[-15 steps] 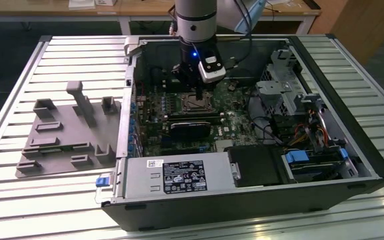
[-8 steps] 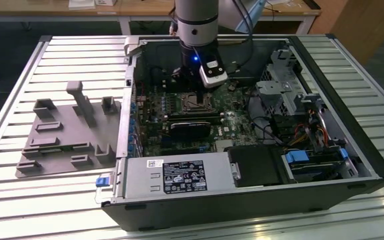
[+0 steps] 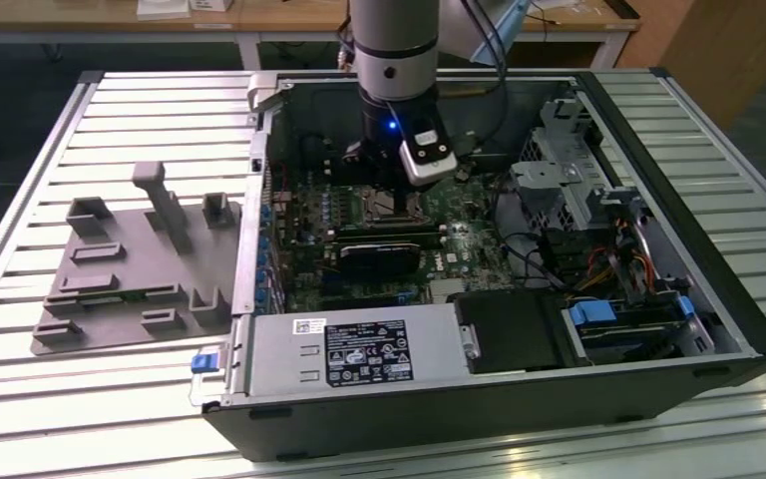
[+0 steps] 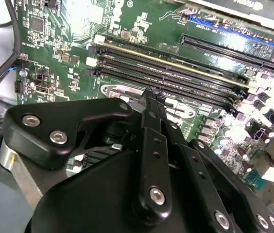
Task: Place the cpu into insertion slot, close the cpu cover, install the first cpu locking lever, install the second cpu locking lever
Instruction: 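Install the second cpu locking lever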
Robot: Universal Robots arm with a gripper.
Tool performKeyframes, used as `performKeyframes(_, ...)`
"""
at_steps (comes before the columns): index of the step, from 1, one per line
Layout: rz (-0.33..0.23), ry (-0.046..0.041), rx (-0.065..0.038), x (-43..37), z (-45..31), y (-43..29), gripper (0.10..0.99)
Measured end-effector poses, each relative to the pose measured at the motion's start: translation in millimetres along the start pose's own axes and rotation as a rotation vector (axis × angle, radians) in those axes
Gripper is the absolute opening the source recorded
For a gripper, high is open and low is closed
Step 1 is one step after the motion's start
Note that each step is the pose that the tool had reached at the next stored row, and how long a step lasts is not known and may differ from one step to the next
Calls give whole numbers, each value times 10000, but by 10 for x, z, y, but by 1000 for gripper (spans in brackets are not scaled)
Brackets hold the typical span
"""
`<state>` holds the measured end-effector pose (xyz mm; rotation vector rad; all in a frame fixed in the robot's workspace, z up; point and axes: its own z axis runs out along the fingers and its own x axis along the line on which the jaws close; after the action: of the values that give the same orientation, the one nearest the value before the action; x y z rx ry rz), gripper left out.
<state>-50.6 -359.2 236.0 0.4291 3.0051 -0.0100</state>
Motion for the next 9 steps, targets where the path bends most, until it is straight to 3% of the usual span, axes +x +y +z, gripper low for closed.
performKeyframes(6, -180, 69, -254, 4, 18, -22, 102)
performKeyframes(9, -222, 75, -275, 2, 30, -53, 102)
